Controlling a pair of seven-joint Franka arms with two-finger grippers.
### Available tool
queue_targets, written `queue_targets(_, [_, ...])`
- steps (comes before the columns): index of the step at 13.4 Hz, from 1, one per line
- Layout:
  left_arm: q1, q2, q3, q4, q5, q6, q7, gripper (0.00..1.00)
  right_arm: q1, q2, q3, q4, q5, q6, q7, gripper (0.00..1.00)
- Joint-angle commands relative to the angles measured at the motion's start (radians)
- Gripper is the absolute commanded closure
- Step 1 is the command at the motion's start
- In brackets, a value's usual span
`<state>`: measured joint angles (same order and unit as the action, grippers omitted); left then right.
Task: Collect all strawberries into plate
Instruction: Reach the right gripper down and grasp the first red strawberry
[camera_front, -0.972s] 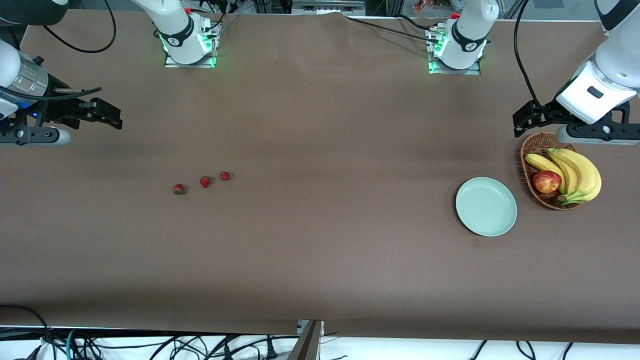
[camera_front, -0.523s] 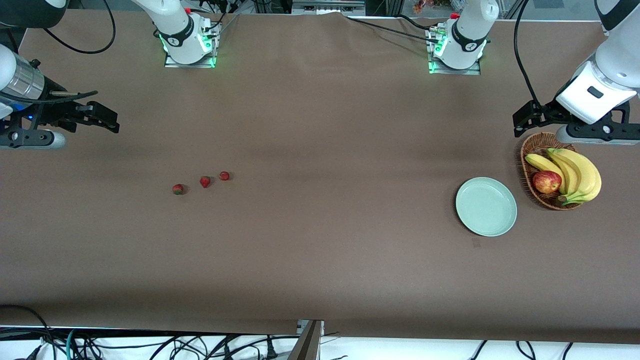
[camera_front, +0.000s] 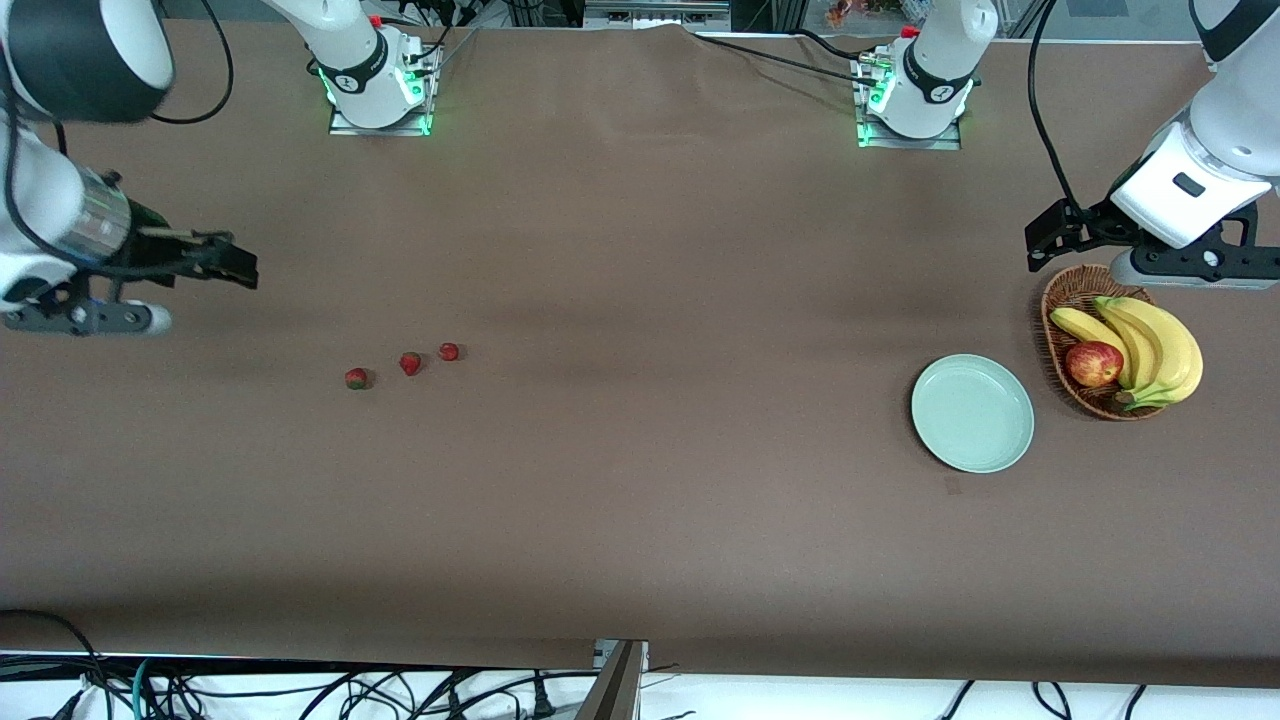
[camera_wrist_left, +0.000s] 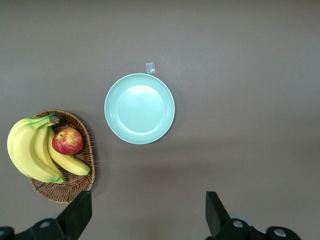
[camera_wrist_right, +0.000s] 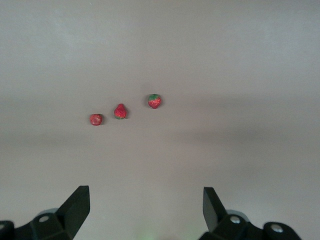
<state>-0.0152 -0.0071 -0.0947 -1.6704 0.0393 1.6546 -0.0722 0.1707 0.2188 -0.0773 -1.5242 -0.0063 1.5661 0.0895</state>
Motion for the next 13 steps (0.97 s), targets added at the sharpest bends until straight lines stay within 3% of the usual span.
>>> queue_targets(1, [0.000, -0.005, 0.004, 0.015, -0.018, -0.021, 0.025, 0.00, -0.002, 0.118, 0.007, -0.045, -0.003, 0.124, -0.042, 0.00])
queue_targets(7, [0.000, -0.005, 0.004, 0.015, -0.018, -0.021, 0.025, 0.00, -0.016, 0.148, -0.002, -0.529, 0.000, 0.811, -0.117, 0.00])
queue_targets(11, [0.000, -0.005, 0.004, 0.015, -0.018, -0.021, 0.025, 0.00, -0.017, 0.229, -0.002, -0.544, 0.000, 0.891, -0.119, 0.02])
queue_targets(13, [0.000, -0.005, 0.004, 0.015, -0.018, -0.021, 0.025, 0.00, -0.017, 0.252, -0.002, -0.545, 0.000, 0.913, -0.119, 0.08])
